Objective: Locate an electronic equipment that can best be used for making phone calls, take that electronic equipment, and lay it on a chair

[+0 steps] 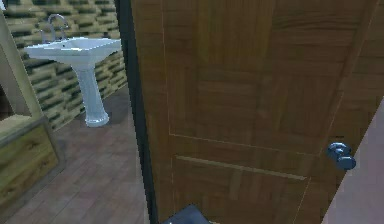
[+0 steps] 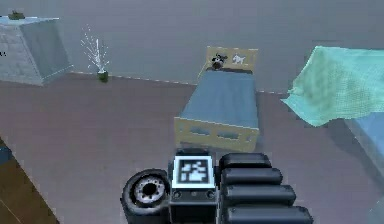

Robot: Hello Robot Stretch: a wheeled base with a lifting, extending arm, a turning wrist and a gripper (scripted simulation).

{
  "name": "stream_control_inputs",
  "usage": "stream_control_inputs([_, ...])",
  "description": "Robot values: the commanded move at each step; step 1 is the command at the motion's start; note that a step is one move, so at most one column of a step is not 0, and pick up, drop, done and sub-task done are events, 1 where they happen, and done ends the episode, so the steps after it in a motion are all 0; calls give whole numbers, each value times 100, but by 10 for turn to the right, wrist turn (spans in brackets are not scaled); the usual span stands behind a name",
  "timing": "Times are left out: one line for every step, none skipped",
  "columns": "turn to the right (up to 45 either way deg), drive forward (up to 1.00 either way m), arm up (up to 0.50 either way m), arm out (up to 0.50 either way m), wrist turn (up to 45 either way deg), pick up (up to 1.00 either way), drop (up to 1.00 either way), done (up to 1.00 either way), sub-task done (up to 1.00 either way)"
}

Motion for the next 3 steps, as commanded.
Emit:
stream_control_inputs([-30, 0, 0, 0, 0, 0, 0, 0, 0])
stream_control_inputs([0, 25, 0, 0, 0, 0, 0, 0, 0])
stream_control_inputs([-450, 0, 0, 0, 0, 0, 0, 0, 0])
